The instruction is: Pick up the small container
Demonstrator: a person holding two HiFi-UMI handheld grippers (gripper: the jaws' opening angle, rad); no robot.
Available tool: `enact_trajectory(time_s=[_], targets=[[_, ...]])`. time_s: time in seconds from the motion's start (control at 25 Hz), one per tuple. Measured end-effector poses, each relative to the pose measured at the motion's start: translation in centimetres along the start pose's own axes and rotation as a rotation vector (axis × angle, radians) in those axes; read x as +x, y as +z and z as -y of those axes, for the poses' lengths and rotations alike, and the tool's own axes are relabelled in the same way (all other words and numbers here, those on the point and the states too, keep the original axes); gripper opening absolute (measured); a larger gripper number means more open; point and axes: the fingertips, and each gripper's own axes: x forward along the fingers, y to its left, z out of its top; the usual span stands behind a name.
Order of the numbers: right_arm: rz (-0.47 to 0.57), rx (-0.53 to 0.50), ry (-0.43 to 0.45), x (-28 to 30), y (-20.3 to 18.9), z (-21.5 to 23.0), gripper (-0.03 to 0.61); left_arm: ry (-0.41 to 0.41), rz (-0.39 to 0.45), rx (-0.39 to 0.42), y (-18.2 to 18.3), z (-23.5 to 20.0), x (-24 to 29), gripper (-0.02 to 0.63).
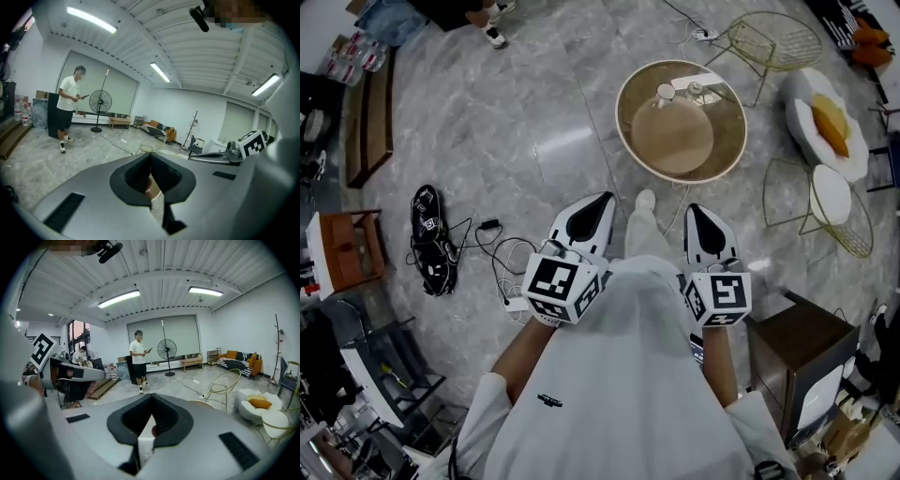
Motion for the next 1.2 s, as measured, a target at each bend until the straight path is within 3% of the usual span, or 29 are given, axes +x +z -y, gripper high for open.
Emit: enact_trajectory(time_s=[0.36,0.68,0.92,1.2], targets=[[-0.02,0.04,0.013,8.4,3.7,6.0,0.006,0.028,-0.025,0.008,4.7,-3.4,8.8,0.018],[-0.027,0.074,0.013,14.0,5.7,12.9,0.006,0.07,0.006,0.013,8.1,-5.5,15.4,0.018],[-0.032,0.056,0.027,16.8,7.2,14.8,0.006,0.102,0.02,-0.011,9.4,-6.8,18.0,0.018],[-0.039,0.066,0.009,17.4,7.0,15.1,0.006,0.072,-0.009,-0.014,9.0,-6.6,19.8,0.018]])
